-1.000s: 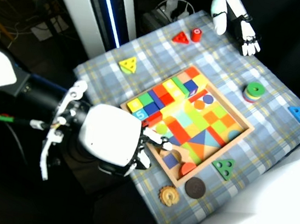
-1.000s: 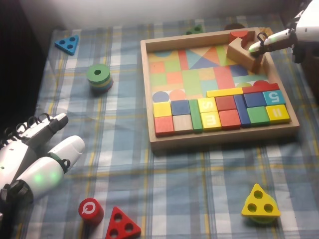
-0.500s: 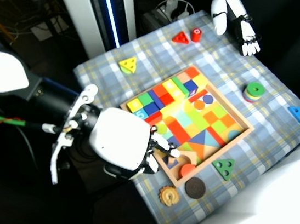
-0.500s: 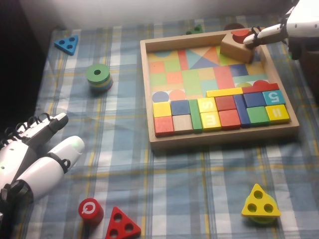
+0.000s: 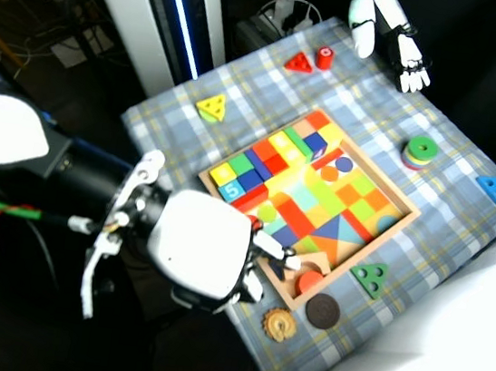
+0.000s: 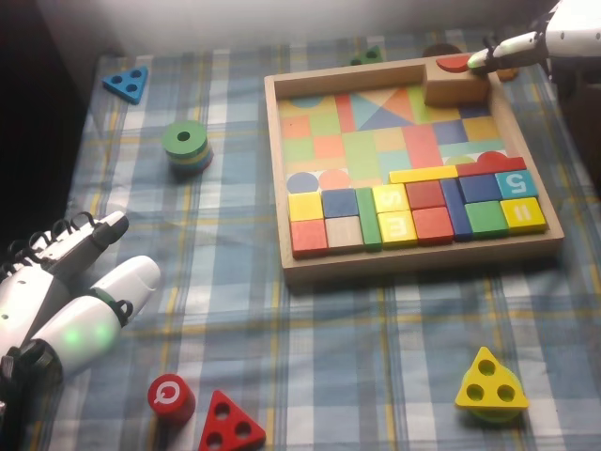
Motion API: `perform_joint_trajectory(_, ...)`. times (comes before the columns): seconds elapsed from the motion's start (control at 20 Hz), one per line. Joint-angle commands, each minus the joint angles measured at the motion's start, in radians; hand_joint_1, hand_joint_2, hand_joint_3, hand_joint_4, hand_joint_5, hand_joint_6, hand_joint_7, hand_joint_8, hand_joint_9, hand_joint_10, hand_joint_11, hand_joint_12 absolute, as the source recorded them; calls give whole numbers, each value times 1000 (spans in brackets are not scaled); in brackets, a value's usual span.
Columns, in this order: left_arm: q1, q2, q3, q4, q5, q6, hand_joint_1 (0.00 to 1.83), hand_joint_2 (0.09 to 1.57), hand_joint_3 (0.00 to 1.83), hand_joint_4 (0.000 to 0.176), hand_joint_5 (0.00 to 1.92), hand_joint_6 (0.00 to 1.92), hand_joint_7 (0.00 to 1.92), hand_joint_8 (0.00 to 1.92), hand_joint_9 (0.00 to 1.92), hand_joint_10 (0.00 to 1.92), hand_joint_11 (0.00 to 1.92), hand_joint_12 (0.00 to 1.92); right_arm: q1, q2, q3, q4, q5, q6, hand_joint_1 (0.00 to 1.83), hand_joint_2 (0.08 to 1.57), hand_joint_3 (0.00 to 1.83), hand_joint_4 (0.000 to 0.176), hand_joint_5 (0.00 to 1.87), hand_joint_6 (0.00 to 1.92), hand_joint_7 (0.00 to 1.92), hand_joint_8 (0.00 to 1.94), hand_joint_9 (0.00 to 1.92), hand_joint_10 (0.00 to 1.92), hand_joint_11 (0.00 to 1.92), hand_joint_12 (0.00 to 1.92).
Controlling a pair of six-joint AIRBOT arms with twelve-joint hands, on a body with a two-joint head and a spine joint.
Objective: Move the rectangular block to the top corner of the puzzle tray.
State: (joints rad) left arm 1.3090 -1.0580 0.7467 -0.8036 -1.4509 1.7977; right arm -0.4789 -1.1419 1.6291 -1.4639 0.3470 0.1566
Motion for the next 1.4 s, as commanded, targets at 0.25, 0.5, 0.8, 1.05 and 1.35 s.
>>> perform_joint_trajectory(0.25, -3, -4, -1, 42, -106, -10, 0, 1264, 0, 50, 296, 0, 220, 4, 102, 5, 0, 0, 24, -21, 31, 17, -13, -11, 1695, 1176, 12, 12, 205, 1, 1176, 1941, 1410, 1921, 1467, 1921)
perform_joint_trajectory(0.5, -3, -5, 0, 42, -106, -10, 0, 1261, 0, 40, 312, 9, 227, 5, 109, 7, 0, 0, 38, -28, 30, 17, -13, -11, 1717, 1163, 4, 7, 196, 2, 1222, 1941, 1443, 1921, 1494, 1921)
perform_joint_trajectory(0.8, -3, -8, 1, 42, -103, -11, 0, 1276, 4, 38, 307, 4, 226, 3, 105, 4, 0, 0, 52, 0, -1, 47, -13, -12, 1743, 1176, 8, 0, 177, 1, 1205, 1941, 1473, 1921, 1548, 1921)
perform_joint_trajectory(1.05, -3, -7, 3, 42, -103, -11, 0, 1265, 0, 48, 305, 1, 227, 1, 106, 3, 0, 0, 52, 10, -66, 47, -12, -14, 1823, 1121, 0, 0, 220, 5, 1169, 1941, 1394, 1921, 1463, 1921)
perform_joint_trajectory(1.35, -4, -7, 6, 52, -92, -11, 0, 1253, 0, 47, 307, 1, 224, 1, 105, 3, 0, 0, 19, 31, -105, 46, -9, -15, 1758, 1123, 0, 16, 270, 3, 1164, 1941, 1363, 1921, 1417, 1921)
